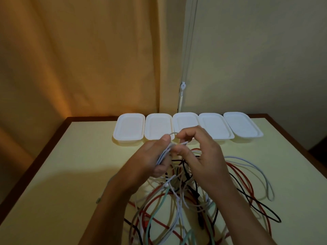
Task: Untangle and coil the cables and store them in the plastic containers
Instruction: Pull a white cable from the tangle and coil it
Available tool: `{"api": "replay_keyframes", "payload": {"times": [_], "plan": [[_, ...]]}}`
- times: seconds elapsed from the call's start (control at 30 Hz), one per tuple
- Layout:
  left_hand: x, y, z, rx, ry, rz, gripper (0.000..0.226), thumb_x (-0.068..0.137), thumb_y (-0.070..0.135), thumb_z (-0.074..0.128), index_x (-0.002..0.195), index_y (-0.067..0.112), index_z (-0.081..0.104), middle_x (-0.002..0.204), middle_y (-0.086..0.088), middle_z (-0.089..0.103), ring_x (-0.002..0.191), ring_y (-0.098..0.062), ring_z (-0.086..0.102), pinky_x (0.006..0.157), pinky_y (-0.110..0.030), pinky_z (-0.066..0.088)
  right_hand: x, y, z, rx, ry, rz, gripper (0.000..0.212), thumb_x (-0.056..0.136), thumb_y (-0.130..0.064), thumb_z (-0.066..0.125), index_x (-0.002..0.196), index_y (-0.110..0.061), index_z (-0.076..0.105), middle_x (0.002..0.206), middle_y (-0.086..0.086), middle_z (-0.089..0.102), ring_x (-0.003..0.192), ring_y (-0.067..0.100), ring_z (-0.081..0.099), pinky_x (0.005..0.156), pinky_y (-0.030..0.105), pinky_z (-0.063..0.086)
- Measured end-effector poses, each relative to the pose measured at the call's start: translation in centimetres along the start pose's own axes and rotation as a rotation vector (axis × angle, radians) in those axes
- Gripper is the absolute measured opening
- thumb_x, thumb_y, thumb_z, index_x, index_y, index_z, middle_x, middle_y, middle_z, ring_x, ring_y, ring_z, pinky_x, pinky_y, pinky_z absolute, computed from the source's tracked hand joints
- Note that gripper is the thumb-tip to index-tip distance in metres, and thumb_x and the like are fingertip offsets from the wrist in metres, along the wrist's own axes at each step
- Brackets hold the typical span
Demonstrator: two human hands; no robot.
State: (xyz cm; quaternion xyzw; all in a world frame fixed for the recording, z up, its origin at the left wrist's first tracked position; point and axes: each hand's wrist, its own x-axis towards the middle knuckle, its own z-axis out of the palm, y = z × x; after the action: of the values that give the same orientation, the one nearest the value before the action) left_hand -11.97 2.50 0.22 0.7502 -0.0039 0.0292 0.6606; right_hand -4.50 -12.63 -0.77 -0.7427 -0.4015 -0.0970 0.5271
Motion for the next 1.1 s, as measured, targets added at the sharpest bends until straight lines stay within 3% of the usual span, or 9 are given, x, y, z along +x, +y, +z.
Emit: {"api": "replay_keyframes", "payload": {"times": [0.1, 0.27, 0.43, 0.53, 0.63, 0.7, 0.77, 0.97, 1.1], "plan": [[-0.3, 0.3, 0.3, -0.097, -0.101, -0.043, 0.041, 0.098, 0.044, 0.039, 0.069, 0.018, 0.049, 0.050, 0.002, 0.026, 0.044, -0.010, 0.019, 0.044, -0.022, 0.019, 0.2, 0.1, -0.3, 0.094, -0.017, 0.073, 0.014, 0.096, -0.040, 0.052, 0.093, -0.027, 0.058, 0.087, -0.011, 0.059, 0.088, 0.014, 0.058, 0.076, 0.019, 0.044], [-0.2, 1.1, 0.6, -0.689, -0.157, -0.038, 0.037, 0.095, 0.038, 0.038, 0.063, 0.022, 0.045, 0.046, 0.009, 0.024, 0.038, -0.007, 0.015, 0.041, -0.023, 0.016, -0.6, 1.3, 0.0, 0.116, -0.089, 0.172, 0.045, 0.106, -0.045, 0.031, 0.082, -0.019, 0.059, 0.075, -0.003, 0.056, 0.076, 0.016, 0.054, 0.068, 0.028, 0.042], [0.1, 2.0, 1.5, -0.972, 0.066, 0.156, 0.030, 0.101, 0.028, 0.033, 0.076, 0.016, 0.045, 0.046, 0.009, 0.030, 0.036, -0.004, 0.022, 0.040, -0.019, 0.029, -0.7, 1.0, 0.5, 0.089, -0.164, 0.257, 0.031, 0.104, -0.035, 0.049, 0.076, -0.024, 0.056, 0.066, -0.007, 0.055, 0.064, 0.008, 0.050, 0.061, 0.030, 0.040], [0.8, 1.9, 2.3, -1.027, 0.131, 0.329, 0.026, 0.102, 0.022, 0.029, 0.085, 0.014, 0.046, 0.052, 0.008, 0.040, 0.041, -0.004, 0.035, 0.045, -0.019, 0.034, -0.7, 1.1, 1.0, -0.032, -0.257, 0.280, 0.032, 0.102, -0.038, 0.054, 0.075, -0.020, 0.058, 0.068, -0.003, 0.058, 0.068, 0.010, 0.054, 0.070, 0.027, 0.043], [1.2, 1.8, 2.5, -0.979, 0.297, 0.414, 0.024, 0.104, 0.019, 0.028, 0.087, 0.014, 0.045, 0.059, 0.007, 0.042, 0.047, -0.006, 0.039, 0.049, -0.019, 0.036, -0.9, 1.2, 1.3, -0.047, -0.317, 0.321, 0.035, 0.101, -0.039, 0.055, 0.077, -0.014, 0.057, 0.070, 0.003, 0.060, 0.069, 0.014, 0.057, 0.105, 0.012, 0.030], [1.5, 1.5, 2.2, -0.948, 0.404, 0.455, 0.024, 0.105, 0.016, 0.027, 0.087, 0.015, 0.043, 0.064, 0.005, 0.044, 0.055, -0.008, 0.042, 0.054, -0.020, 0.041, -0.9, 1.1, 1.3, -0.010, -0.314, 0.352, 0.026, 0.098, -0.034, 0.058, 0.077, -0.019, 0.059, 0.072, 0.001, 0.062, 0.069, 0.012, 0.059, 0.084, 0.013, 0.043], [1.7, 1.1, 1.6, -0.918, 0.495, 0.498, 0.024, 0.106, 0.014, 0.028, 0.087, 0.015, 0.043, 0.069, 0.005, 0.049, 0.062, -0.010, 0.048, 0.062, -0.022, 0.045, -0.9, 0.9, 1.3, 0.003, -0.316, 0.356, 0.019, 0.097, -0.031, 0.061, 0.079, -0.024, 0.063, 0.074, -0.002, 0.064, 0.069, 0.009, 0.059, 0.064, 0.017, 0.042], [1.7, 0.3, 1.8, -0.355, 0.762, 0.426, 0.026, 0.108, 0.013, 0.026, 0.104, 0.004, 0.050, 0.085, -0.005, 0.069, 0.087, -0.021, 0.069, 0.084, -0.029, 0.054, -1.1, 1.0, 1.8, -0.056, -0.327, 0.318, 0.013, 0.092, -0.036, 0.066, 0.082, -0.028, 0.068, 0.076, -0.001, 0.067, 0.073, 0.011, 0.062, 0.072, 0.039, 0.054], [1.5, -0.5, 1.2, -0.010, 0.791, 0.370, 0.020, 0.108, 0.013, 0.027, 0.106, 0.005, 0.045, 0.089, -0.007, 0.073, 0.088, -0.017, 0.072, 0.083, -0.025, 0.054, -1.0, 0.7, 1.8, -0.016, -0.326, 0.216, 0.019, 0.094, -0.024, 0.065, 0.105, -0.034, 0.077, 0.081, -0.008, 0.071, 0.075, 0.008, 0.062, 0.066, 0.023, 0.048]]}}
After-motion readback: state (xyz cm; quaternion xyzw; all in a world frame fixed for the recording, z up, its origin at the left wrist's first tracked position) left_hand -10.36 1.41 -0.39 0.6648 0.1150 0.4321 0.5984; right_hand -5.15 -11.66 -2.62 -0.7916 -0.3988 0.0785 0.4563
